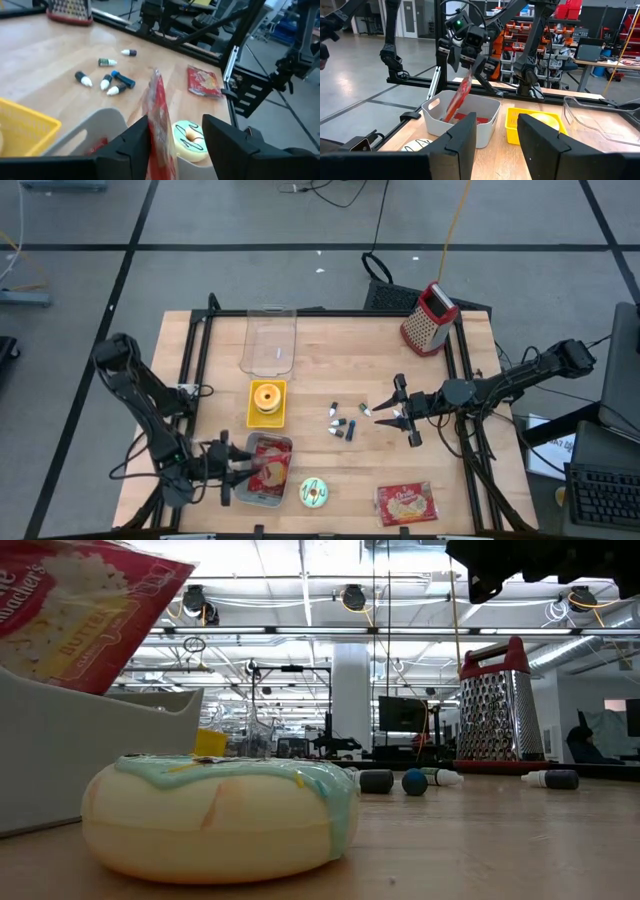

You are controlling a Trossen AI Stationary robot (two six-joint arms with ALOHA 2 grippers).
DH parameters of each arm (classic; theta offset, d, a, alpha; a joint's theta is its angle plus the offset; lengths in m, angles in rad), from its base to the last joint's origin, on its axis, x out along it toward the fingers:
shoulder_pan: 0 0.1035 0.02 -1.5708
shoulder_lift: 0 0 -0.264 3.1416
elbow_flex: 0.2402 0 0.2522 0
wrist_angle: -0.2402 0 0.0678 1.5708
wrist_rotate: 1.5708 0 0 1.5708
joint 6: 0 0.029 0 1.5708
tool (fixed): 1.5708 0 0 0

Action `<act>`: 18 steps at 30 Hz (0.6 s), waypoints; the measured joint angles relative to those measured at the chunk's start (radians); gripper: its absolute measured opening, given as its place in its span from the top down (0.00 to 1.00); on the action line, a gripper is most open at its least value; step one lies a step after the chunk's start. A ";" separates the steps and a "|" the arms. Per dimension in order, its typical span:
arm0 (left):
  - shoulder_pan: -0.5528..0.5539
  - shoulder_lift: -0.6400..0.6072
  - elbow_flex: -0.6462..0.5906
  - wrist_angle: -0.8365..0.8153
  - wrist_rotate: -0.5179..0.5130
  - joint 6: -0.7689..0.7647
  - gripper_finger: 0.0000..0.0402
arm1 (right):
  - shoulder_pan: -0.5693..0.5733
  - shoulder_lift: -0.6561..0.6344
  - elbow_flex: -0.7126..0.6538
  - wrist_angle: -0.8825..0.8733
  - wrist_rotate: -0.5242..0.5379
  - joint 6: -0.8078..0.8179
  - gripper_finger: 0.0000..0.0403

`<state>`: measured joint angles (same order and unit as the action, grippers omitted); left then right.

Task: Pick & Place Food Item
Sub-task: Put the left red popcorn bag into the white bin, then put the red popcorn bag into the white bin

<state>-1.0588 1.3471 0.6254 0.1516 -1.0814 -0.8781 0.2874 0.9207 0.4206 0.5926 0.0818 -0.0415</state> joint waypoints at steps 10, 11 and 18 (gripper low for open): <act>-0.003 -0.129 0.000 -0.006 -0.024 0.189 0.61 | 0.000 0.000 0.000 -0.002 0.000 0.000 0.67; -0.003 -0.143 0.000 -0.006 -0.030 0.216 0.61 | 0.000 0.000 0.000 -0.003 0.000 0.001 0.67; -0.001 -0.231 0.000 -0.004 -0.152 0.377 0.61 | 0.000 0.000 0.000 -0.011 0.000 0.002 0.67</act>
<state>-1.0595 1.1159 0.6254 0.1475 -1.2338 -0.5007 0.2874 0.9207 0.4208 0.5821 0.0818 -0.0396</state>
